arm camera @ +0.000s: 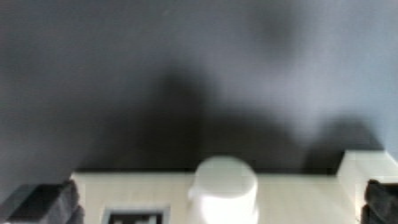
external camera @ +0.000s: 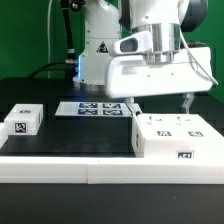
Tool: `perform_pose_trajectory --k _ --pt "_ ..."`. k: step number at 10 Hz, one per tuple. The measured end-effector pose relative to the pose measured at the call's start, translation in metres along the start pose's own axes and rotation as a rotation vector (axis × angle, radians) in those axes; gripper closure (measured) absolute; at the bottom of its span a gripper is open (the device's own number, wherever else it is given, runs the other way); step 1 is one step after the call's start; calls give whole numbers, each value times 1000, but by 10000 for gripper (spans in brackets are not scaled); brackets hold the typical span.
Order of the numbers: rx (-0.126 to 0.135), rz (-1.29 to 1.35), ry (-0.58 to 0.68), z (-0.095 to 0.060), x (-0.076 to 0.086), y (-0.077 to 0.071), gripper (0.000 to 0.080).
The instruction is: Assemble cabinet
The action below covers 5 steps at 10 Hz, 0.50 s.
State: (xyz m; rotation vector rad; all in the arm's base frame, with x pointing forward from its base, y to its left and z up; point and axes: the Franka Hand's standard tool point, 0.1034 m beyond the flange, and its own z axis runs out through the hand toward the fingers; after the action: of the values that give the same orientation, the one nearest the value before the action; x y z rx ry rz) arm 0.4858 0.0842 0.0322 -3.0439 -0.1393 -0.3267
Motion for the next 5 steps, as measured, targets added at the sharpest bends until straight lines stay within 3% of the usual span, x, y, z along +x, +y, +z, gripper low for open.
perform_pose_trajectory --k 5 --pt "-10 2 -13 10 -3 11 2"
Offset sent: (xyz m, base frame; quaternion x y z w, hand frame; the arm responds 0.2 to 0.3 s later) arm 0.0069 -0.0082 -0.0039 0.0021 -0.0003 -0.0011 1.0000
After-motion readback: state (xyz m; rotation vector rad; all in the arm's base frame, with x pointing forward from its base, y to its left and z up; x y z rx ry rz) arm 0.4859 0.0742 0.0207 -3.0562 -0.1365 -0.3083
